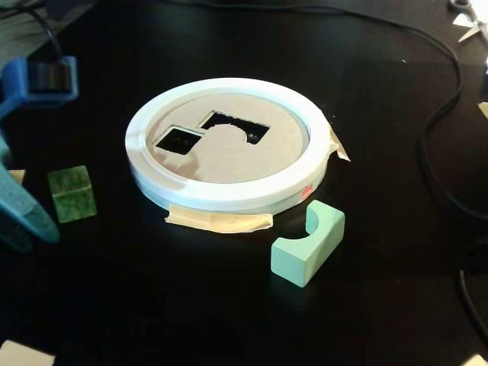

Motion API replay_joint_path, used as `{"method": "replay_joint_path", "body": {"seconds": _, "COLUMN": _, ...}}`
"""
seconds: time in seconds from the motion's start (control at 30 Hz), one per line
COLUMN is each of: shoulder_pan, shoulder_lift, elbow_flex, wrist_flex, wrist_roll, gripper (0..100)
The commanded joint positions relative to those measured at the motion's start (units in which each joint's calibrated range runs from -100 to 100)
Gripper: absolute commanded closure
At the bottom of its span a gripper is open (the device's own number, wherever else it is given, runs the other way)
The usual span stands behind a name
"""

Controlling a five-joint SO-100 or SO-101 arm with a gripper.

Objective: Pick up the square block and drop it in corresponding square shaped hole

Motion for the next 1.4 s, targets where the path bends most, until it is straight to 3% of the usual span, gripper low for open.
{"method": "replay_joint_path", "body": {"seconds": 0.0, "shoulder_pan": 0.47, "shoulder_lift": -0.53, "elbow_flex": -0.06, "wrist_flex": -1.77, "wrist_roll": -0.29, "gripper": 4}}
{"method": "replay_joint_path", "body": {"seconds": 1.13, "shoulder_pan": 0.35, "shoulder_lift": -0.53, "elbow_flex": -0.6, "wrist_flex": -1.97, "wrist_roll": 0.05, "gripper": 3}}
{"method": "replay_joint_path", "body": {"seconds": 1.37, "shoulder_pan": -1.15, "shoulder_lift": -0.53, "elbow_flex": -8.71, "wrist_flex": -1.26, "wrist_roll": -0.24, "gripper": 3}}
